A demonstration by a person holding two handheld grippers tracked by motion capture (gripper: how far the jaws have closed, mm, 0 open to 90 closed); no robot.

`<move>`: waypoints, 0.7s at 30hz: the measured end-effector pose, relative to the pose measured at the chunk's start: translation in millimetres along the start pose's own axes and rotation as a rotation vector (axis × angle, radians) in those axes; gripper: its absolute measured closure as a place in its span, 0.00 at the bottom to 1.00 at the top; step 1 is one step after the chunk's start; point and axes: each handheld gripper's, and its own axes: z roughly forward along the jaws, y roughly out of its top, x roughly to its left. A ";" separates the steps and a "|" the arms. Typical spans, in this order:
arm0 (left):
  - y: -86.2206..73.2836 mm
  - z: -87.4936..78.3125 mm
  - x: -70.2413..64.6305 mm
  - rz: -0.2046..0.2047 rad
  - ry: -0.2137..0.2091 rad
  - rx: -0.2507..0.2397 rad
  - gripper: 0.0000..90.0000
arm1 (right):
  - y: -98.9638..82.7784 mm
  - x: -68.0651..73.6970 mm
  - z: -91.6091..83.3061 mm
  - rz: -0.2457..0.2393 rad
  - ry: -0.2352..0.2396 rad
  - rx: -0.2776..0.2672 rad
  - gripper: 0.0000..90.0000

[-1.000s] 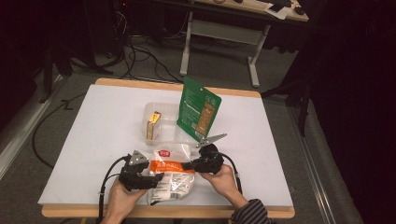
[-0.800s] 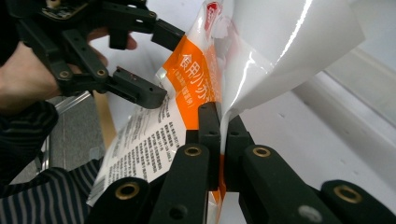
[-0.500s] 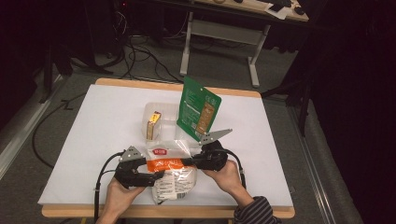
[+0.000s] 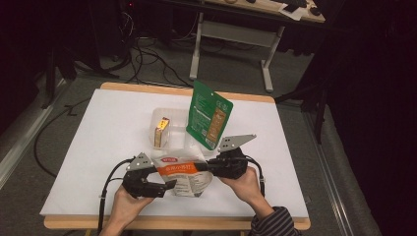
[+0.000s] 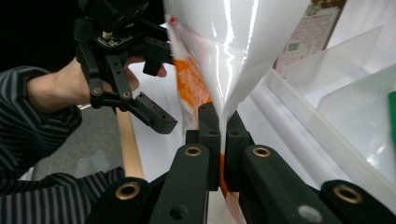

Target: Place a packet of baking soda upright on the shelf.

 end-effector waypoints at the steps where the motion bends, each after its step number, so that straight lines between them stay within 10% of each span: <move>1: 0.9 2.2 0.1 0.004 -0.007 0.002 0.26 | 0.1 -0.5 -0.1 -0.001 0.002 0.001 1.00; 10: 6.0 18.1 -0.6 0.043 -0.068 -0.025 0.33 | 1.3 -2.8 -1.4 -0.019 0.021 -0.017 1.00; 21: 7.7 20.9 -6.1 0.140 -0.051 0.001 0.74 | 0.5 -14.0 -1.3 -0.017 0.015 -0.048 1.00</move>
